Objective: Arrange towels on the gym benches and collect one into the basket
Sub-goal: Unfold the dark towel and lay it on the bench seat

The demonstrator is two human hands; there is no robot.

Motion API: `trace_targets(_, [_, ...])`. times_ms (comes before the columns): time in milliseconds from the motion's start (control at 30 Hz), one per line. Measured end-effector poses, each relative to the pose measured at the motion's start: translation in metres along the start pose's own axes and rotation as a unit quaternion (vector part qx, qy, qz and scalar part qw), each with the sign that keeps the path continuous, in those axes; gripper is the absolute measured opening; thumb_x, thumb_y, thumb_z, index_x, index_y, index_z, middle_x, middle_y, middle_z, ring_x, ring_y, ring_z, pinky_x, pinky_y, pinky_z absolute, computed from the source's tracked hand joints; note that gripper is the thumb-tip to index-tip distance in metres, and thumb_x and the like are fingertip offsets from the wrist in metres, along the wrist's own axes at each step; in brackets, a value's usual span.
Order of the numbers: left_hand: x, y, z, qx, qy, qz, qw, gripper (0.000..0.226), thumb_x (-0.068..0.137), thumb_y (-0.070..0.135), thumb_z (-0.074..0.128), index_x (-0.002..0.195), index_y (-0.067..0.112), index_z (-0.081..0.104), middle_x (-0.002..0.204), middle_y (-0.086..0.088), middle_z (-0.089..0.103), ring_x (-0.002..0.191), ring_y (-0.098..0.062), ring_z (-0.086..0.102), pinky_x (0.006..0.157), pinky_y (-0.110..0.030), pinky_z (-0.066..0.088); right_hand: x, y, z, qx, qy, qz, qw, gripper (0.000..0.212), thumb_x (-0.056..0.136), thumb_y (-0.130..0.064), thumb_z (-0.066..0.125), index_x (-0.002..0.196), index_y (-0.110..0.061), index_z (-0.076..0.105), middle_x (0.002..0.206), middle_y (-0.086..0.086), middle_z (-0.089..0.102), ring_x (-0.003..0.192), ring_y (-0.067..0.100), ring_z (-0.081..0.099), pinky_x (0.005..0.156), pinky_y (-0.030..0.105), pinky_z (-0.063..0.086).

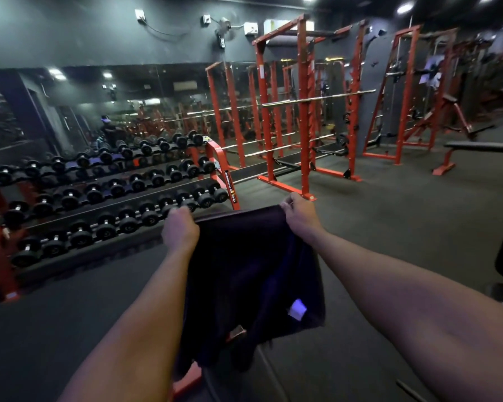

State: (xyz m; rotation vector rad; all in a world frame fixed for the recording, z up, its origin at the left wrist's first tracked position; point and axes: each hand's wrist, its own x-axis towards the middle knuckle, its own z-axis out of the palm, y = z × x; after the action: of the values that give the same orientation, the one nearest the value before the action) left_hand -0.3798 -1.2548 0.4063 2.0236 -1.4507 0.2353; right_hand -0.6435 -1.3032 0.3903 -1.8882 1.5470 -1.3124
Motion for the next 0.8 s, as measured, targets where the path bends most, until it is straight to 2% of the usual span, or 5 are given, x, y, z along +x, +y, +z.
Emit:
trace_targets(133, [0.003, -0.044, -0.007, 0.012, 0.038, -0.100, 0.994, 0.023, 0.090, -0.005, 0.040, 0.100, 0.002, 0.060, 0.101, -0.025, 0.063, 0.094, -0.042, 0.063, 0.074, -0.046, 0.053, 0.004, 0.012, -0.017, -0.069, -0.122, -0.013, 0.990, 0.045, 0.074, -0.051, 0.077, 0.058, -0.021, 0.047, 0.059, -0.003, 0.049, 0.057, 0.013, 0.047, 0.055, 0.028, 0.036])
trace_targets(233, [0.004, -0.050, -0.010, 0.000, 0.080, -0.137, 0.987, 0.022, 0.093, -0.005, 0.035, 0.101, 0.001, 0.055, 0.100, -0.027, 0.064, 0.095, -0.044, 0.063, 0.075, -0.048, 0.054, 0.003, 0.026, -0.017, -0.234, -0.176, 0.023, 0.956, 0.041, 0.065, -0.045, 0.086, 0.059, -0.019, 0.055, 0.069, 0.001, 0.062, 0.070, 0.021, 0.061, 0.063, 0.028, 0.046])
trace_targets(300, [0.004, -0.046, -0.012, -0.011, 0.106, -0.154, 0.982, 0.024, 0.095, -0.004, 0.032, 0.105, 0.001, 0.053, 0.100, -0.028, 0.063, 0.095, -0.045, 0.063, 0.075, -0.049, 0.053, -0.003, 0.034, -0.011, -0.272, -0.111, 0.074, 0.953, 0.009, 0.076, -0.021, 0.077, 0.077, -0.018, 0.070, 0.093, 0.007, 0.072, 0.092, 0.029, 0.068, 0.075, 0.030, 0.053])
trace_targets(433, [0.008, -0.039, -0.014, -0.035, 0.176, -0.183, 0.967, 0.024, 0.097, -0.001, 0.030, 0.114, 0.002, 0.048, 0.105, -0.028, 0.062, 0.095, -0.046, 0.063, 0.075, -0.052, 0.052, -0.016, 0.046, -0.008, -0.261, 0.023, 0.223, 0.939, 0.033, 0.087, 0.004, 0.046, 0.107, -0.007, 0.071, 0.111, 0.015, 0.069, 0.106, 0.035, 0.065, 0.083, 0.037, 0.053])
trace_targets(800, [0.033, -0.039, -0.023, -0.042, 0.247, -0.271, 0.929, 0.038, 0.102, 0.004, 0.030, 0.140, 0.001, 0.030, 0.107, -0.031, 0.065, 0.100, -0.047, 0.063, 0.082, -0.054, 0.050, -0.043, 0.084, -0.021, -0.177, 0.128, 0.428, 0.877, 0.034, 0.089, 0.005, 0.043, 0.108, -0.003, 0.070, 0.112, 0.014, 0.069, 0.106, 0.034, 0.065, 0.090, 0.043, 0.045])
